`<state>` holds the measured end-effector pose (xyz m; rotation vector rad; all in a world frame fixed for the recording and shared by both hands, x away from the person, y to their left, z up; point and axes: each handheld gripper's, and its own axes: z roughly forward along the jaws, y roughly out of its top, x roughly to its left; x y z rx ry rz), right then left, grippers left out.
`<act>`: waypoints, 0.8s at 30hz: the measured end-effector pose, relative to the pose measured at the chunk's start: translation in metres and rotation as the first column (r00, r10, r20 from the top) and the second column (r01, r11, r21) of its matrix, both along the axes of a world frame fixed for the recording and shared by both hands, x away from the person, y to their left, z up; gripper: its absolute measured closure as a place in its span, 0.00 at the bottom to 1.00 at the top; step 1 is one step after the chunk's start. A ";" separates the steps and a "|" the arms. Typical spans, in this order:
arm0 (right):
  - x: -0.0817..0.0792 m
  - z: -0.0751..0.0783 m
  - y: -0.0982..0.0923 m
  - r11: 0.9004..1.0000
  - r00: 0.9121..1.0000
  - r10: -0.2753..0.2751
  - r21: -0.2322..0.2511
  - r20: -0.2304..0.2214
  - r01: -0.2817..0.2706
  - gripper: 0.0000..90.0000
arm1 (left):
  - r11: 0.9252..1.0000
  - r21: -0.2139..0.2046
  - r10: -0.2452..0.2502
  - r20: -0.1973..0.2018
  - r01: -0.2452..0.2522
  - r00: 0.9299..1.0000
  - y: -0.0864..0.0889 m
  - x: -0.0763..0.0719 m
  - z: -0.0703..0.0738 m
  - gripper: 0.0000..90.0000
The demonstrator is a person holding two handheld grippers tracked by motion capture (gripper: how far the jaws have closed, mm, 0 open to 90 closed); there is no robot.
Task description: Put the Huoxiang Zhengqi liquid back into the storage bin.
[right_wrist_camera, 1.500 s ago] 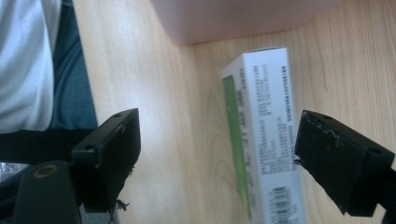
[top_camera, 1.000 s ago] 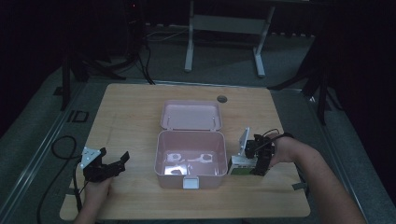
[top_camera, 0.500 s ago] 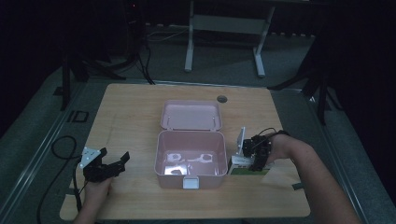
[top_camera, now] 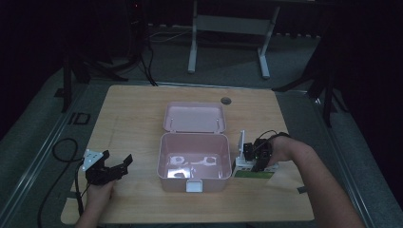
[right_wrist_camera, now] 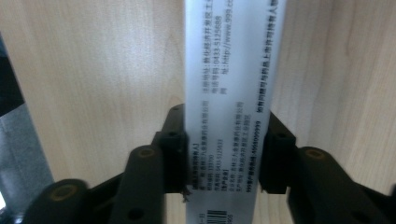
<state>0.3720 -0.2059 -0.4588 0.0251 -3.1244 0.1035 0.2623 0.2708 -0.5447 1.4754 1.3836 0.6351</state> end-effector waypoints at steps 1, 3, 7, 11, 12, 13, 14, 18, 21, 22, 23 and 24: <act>0.000 0.000 0.000 1.000 1.000 0.001 -0.003 -0.001 -0.001 0.68 | 1.000 0.001 -0.002 -0.002 0.002 1.000 0.000 0.000 0.000 0.03; -0.001 0.000 0.000 1.000 1.000 0.018 -0.006 0.004 -0.018 0.68 | 1.000 0.003 -0.002 -0.007 0.002 1.000 0.000 0.000 -0.001 0.03; -0.004 0.001 -0.001 0.999 0.999 0.032 -0.011 0.019 -0.032 0.69 | 1.000 0.000 0.001 -0.003 -0.001 1.000 0.000 0.000 0.000 0.03; -0.006 0.009 -0.002 0.999 0.999 0.025 -0.031 0.042 -0.023 0.69 | 1.000 0.003 0.000 -0.003 0.000 1.000 0.000 -0.001 0.000 0.03; -0.007 0.012 -0.002 0.999 0.999 0.018 -0.029 0.044 -0.017 0.69 | 1.000 0.001 0.001 -0.003 -0.001 1.000 0.000 -0.001 0.000 0.03; -0.007 0.016 -0.002 1.000 0.999 0.014 -0.026 0.048 -0.013 0.69 | 1.000 0.000 0.002 -0.004 -0.002 1.000 0.000 0.000 0.000 0.03; -0.008 0.019 -0.002 1.000 0.999 0.018 -0.023 0.050 -0.017 0.69 | 1.000 0.002 0.003 -0.005 -0.003 1.000 0.000 0.000 0.000 0.03; -0.010 0.033 0.000 1.000 0.998 0.010 -0.026 0.067 -0.009 0.69 | 1.000 0.003 0.005 -0.006 -0.005 1.000 0.000 0.000 0.000 0.03; -0.011 0.045 0.000 1.000 0.997 -0.001 -0.024 0.082 0.003 0.69 | 1.000 0.004 0.005 -0.009 -0.005 1.000 0.000 0.000 -0.001 0.03; -0.011 0.050 0.001 0.999 0.996 -0.017 -0.032 0.084 0.020 0.69 | 1.000 0.007 0.005 -0.010 -0.005 1.000 0.000 0.000 -0.001 0.03; -0.012 0.055 0.002 0.999 0.996 -0.023 -0.033 0.090 0.027 0.69 | 1.000 0.005 0.006 -0.010 -0.006 1.000 0.000 0.000 -0.001 0.03; -0.013 0.059 0.002 0.999 0.994 -0.021 -0.032 0.103 0.025 0.69 | 1.000 0.004 0.008 -0.008 -0.008 1.000 0.000 0.000 -0.001 0.03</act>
